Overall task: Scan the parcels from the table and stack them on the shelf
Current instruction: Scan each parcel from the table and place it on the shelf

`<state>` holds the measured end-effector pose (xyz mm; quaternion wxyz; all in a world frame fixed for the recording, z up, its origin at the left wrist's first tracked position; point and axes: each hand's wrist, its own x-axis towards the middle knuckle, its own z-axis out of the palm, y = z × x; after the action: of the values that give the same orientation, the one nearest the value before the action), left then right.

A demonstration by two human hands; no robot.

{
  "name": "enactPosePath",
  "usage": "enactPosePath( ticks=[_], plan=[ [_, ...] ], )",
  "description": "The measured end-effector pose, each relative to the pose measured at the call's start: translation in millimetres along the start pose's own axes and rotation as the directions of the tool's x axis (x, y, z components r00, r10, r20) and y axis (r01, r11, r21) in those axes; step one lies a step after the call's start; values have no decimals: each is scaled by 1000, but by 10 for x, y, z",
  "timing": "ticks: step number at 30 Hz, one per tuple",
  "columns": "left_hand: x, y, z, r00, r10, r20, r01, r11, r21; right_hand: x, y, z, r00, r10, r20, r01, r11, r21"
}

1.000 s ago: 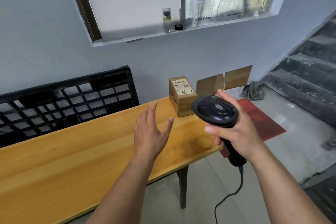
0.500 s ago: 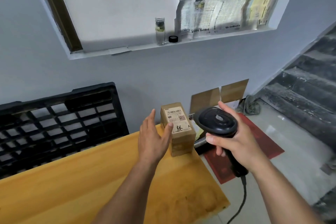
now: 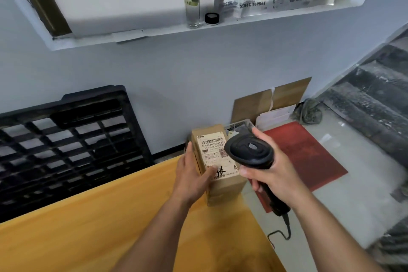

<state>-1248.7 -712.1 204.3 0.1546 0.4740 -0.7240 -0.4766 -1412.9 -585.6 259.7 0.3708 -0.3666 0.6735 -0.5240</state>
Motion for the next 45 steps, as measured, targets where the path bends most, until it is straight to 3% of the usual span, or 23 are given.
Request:
enactPosePath(
  ticks=[7,10,13,18,23,27,31,37,45],
  plan=[
    [-99,-184,119,957,-247,154,288,884,-368,153,297,76,988,81,132,-90,994,66],
    [-179,-211,219,937,-233,260,332,824,-459,52,397,4,985,97,146,-111,989,93],
    [-235,-257,340,929,-174,328,314,839,-444,-62,470,-112,984,93,153,-108,989,96],
    [-350,-270,450,947,-97,307,255,806,-534,-185,448,-197,981,86,172,-107,987,117],
    [-512,-218,423,980,-100,171,183,793,-581,-254,315,-246,971,66,231,-90,991,95],
    [-599,-56,162,993,-57,-101,-9,833,-554,-374,-42,-285,947,-49,316,-5,986,166],
    [-645,63,-203,949,5,-316,-153,882,-445,-516,-508,-361,914,-194,357,99,958,269],
    [-714,118,-398,893,-81,-443,-75,943,-323,-731,-827,-451,874,-309,376,170,918,359],
    [-780,172,-423,859,-47,-509,-90,966,-242,-944,-912,-560,874,-333,353,159,883,441]
  ],
)
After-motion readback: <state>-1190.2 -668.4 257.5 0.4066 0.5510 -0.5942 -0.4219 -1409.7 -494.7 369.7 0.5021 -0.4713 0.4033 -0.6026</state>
